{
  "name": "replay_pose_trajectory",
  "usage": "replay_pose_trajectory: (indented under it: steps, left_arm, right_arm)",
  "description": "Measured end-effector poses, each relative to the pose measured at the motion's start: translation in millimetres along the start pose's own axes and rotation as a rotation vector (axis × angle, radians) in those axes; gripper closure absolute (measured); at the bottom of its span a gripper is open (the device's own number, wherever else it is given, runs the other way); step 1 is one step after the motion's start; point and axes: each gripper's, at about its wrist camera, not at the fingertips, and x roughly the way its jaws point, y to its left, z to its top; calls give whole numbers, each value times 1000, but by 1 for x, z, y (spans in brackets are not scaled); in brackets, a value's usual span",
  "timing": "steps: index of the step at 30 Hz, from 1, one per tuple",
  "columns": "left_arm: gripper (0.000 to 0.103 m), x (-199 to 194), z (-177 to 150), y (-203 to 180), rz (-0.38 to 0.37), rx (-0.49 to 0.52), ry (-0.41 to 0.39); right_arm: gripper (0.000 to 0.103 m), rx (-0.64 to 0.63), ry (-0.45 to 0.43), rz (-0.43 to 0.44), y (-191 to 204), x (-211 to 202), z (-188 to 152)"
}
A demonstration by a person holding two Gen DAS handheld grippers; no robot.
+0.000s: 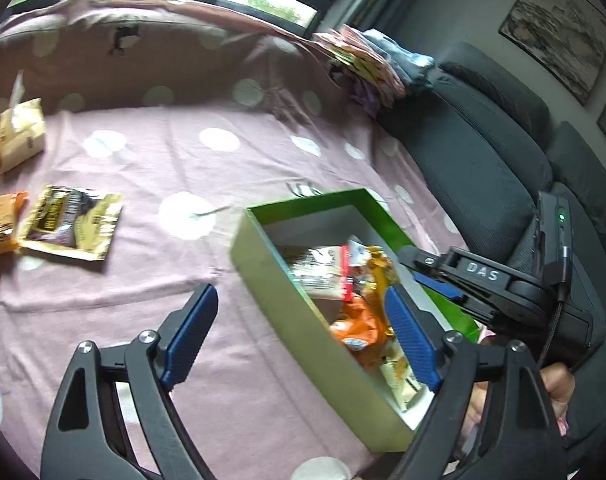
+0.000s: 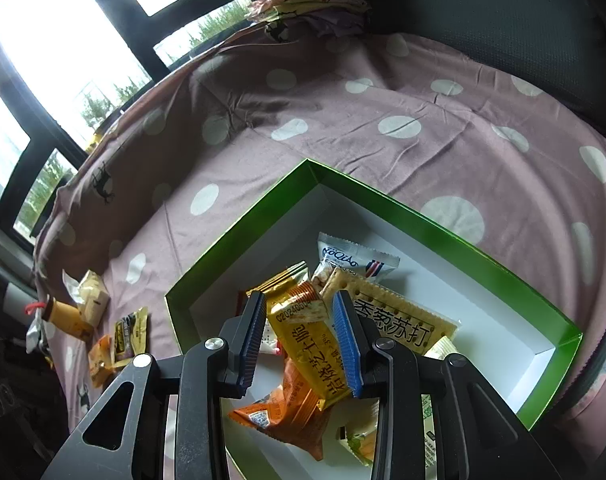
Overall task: Organize snacks
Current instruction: 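Move the right gripper back to the rice cracker pack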
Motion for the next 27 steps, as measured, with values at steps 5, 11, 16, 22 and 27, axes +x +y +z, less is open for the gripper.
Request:
replay_pose_trajectory:
  steps: [5,11,16,22,27]
  left_arm:
    - [13,-42,-5,61,210,-128,-94]
    - [13,-77,-15,130,432,-286,-154]
    - [13,-107,-24,172,572,-359,-182]
    - [13,-124,-33,204,643,-436,-186]
    - [13,-124,-37,222,670,-468,-142]
  right_arm:
    - [47,-27,-21,-10,13,-4,-2]
    - [40,-91,-29,7,42,-5,-8]
    - [21,-150,-25,104,80,1,-19]
    - [21,-170,134,299,138,38,-40]
    - [21,-232,235,282,196,73,-61]
